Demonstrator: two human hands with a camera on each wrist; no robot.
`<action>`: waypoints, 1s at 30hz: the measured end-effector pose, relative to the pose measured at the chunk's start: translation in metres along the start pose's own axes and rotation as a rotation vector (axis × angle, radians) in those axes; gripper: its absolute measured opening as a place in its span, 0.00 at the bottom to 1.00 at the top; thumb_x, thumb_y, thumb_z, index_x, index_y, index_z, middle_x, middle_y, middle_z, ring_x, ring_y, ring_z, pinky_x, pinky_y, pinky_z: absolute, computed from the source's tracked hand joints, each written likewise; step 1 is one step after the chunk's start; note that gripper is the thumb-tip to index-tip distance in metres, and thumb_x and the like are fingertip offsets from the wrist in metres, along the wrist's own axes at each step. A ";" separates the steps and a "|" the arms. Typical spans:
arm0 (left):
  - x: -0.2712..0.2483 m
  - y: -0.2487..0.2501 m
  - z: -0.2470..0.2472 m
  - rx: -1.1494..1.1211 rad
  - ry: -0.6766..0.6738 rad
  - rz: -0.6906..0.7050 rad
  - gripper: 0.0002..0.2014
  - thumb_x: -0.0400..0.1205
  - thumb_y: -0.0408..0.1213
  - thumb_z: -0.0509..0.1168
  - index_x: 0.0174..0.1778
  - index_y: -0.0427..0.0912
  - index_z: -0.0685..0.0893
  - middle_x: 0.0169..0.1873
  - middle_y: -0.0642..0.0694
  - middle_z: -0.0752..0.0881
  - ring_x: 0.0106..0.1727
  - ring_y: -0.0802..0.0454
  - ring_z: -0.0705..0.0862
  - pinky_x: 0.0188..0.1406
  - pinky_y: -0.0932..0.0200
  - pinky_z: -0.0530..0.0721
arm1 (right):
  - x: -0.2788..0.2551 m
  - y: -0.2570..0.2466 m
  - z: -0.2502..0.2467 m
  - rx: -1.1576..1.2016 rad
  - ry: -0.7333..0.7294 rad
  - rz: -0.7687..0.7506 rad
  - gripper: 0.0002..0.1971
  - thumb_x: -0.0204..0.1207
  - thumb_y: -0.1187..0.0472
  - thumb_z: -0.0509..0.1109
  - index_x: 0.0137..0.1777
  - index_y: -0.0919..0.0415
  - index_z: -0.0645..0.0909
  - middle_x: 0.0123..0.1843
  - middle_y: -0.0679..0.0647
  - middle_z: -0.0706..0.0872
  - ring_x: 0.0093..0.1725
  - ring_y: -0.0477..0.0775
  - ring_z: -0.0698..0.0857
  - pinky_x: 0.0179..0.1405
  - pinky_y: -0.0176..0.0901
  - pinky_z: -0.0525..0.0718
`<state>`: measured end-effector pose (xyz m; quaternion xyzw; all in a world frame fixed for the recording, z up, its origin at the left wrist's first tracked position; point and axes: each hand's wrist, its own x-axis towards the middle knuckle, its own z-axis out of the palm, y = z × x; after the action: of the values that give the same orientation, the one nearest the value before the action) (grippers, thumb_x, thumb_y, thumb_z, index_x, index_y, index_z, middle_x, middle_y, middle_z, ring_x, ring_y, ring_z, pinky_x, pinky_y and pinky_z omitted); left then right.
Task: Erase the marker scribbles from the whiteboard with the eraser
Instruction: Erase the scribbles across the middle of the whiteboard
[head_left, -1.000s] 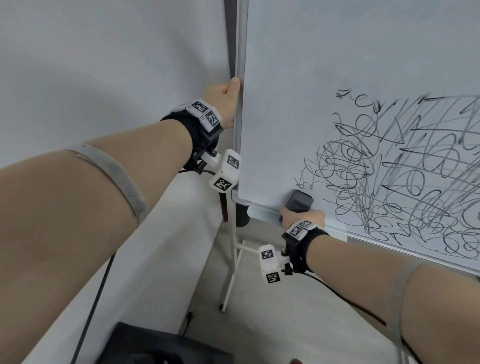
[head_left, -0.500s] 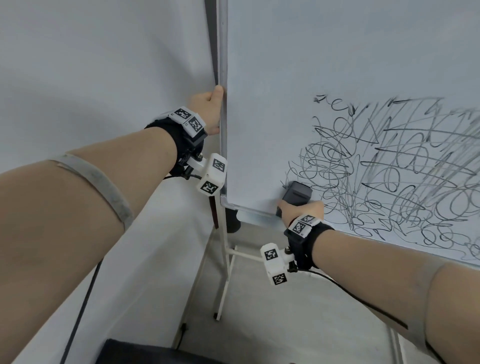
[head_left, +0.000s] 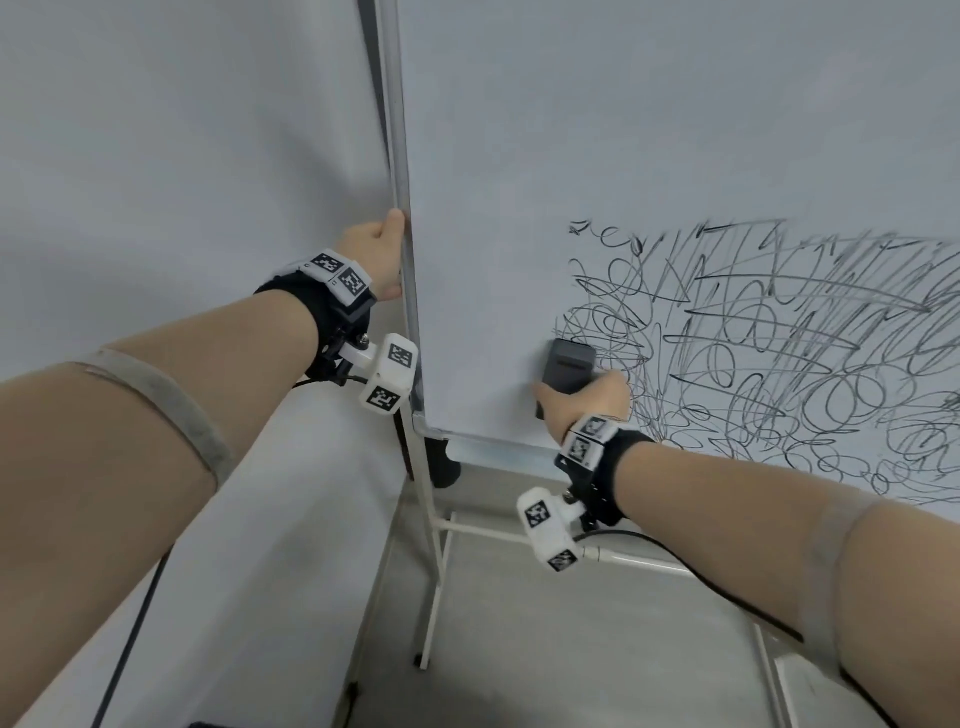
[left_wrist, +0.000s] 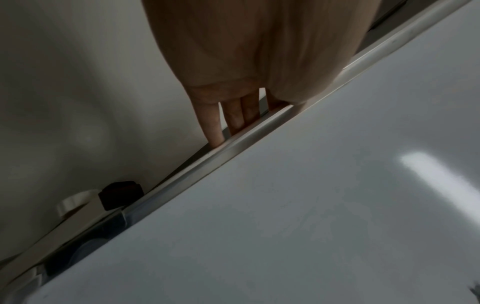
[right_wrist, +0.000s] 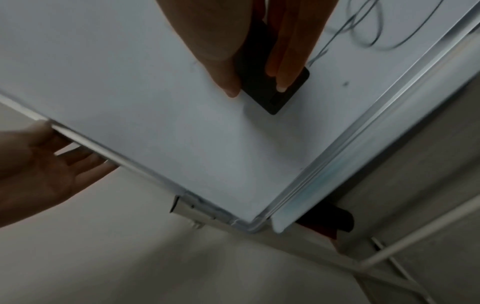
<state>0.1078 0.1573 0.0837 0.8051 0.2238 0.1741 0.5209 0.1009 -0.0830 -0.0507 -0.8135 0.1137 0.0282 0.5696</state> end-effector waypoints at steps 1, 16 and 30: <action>-0.001 0.001 0.001 -0.002 -0.001 -0.001 0.19 0.88 0.57 0.53 0.38 0.49 0.76 0.52 0.39 0.84 0.53 0.40 0.87 0.55 0.41 0.89 | 0.003 0.005 -0.015 -0.017 0.039 0.011 0.15 0.55 0.54 0.79 0.38 0.60 0.83 0.31 0.54 0.88 0.26 0.51 0.85 0.19 0.40 0.82; -0.002 -0.003 0.001 0.049 0.067 0.012 0.24 0.85 0.58 0.53 0.32 0.42 0.74 0.36 0.37 0.78 0.49 0.35 0.87 0.56 0.32 0.87 | 0.000 -0.036 -0.008 -0.097 0.025 -0.118 0.22 0.51 0.45 0.75 0.42 0.57 0.78 0.38 0.53 0.86 0.32 0.56 0.87 0.28 0.53 0.89; 0.007 0.014 0.014 0.206 0.065 -0.009 0.14 0.90 0.33 0.48 0.51 0.29 0.76 0.60 0.26 0.81 0.53 0.33 0.79 0.50 0.51 0.76 | 0.018 -0.035 -0.065 -0.172 0.152 -0.134 0.27 0.47 0.39 0.70 0.42 0.57 0.77 0.40 0.54 0.86 0.31 0.57 0.86 0.28 0.52 0.88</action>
<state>0.1239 0.1454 0.0915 0.8472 0.2609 0.1738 0.4289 0.1210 -0.1353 0.0009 -0.8650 0.0989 -0.0618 0.4881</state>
